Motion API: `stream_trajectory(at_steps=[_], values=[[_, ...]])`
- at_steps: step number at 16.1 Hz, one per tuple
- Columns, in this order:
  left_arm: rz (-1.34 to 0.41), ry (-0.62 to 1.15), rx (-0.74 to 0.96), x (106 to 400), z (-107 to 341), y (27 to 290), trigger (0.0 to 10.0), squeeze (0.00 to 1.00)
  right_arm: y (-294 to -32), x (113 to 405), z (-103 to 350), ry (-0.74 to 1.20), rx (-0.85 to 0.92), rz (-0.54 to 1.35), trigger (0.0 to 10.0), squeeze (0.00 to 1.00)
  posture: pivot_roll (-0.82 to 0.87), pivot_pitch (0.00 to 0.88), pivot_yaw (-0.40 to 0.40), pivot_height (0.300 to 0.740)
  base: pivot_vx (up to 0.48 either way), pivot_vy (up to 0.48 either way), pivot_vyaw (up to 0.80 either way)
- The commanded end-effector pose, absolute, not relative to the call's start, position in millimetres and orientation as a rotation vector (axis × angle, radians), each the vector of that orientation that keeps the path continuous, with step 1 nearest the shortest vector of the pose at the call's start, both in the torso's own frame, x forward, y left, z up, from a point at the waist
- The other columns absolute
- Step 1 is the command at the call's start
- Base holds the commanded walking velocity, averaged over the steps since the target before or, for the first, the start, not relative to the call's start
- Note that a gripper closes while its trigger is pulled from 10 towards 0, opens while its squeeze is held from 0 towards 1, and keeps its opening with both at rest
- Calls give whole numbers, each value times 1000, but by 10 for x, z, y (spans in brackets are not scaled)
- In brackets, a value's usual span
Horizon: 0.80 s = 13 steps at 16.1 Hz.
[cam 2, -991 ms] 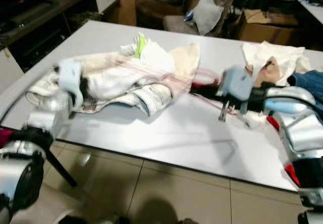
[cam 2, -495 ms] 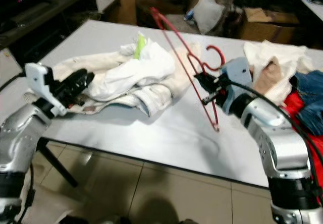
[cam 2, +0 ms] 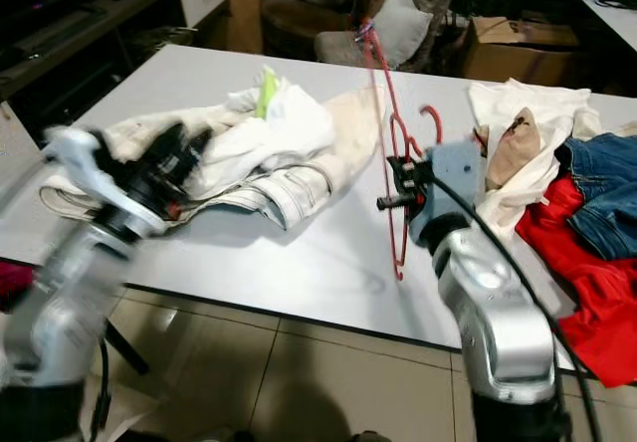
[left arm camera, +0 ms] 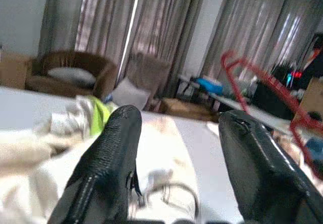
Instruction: Hang hanger
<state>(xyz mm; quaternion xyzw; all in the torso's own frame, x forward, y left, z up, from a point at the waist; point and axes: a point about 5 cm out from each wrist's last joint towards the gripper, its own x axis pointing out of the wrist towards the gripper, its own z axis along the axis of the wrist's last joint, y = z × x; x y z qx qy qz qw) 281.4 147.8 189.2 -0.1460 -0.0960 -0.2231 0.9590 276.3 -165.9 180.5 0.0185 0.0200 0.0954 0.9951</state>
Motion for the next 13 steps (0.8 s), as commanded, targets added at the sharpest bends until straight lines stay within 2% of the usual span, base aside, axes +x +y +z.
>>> stream_trajectory(at_steps=[1,2,7,13], values=[[-421,-194,-258,2792,1876,1455,10000,1000,-1697,2737,1847,-13,96,142,10000,0,-50,0,24,740,0,0,0],[-405,-168,-249,2766,1809,1439,10000,1000,-1684,2712,1843,-14,161,122,10000,0,-50,0,23,740,0,0,0],[-395,-97,-178,2656,1568,1276,10000,1000,-1655,2629,1802,-1,270,69,10000,0,-52,0,28,740,0,0,0],[-389,-86,-201,2712,1517,1230,10000,1000,-1675,2621,1748,19,259,-10,10000,0,-78,0,40,740,0,0,0]])
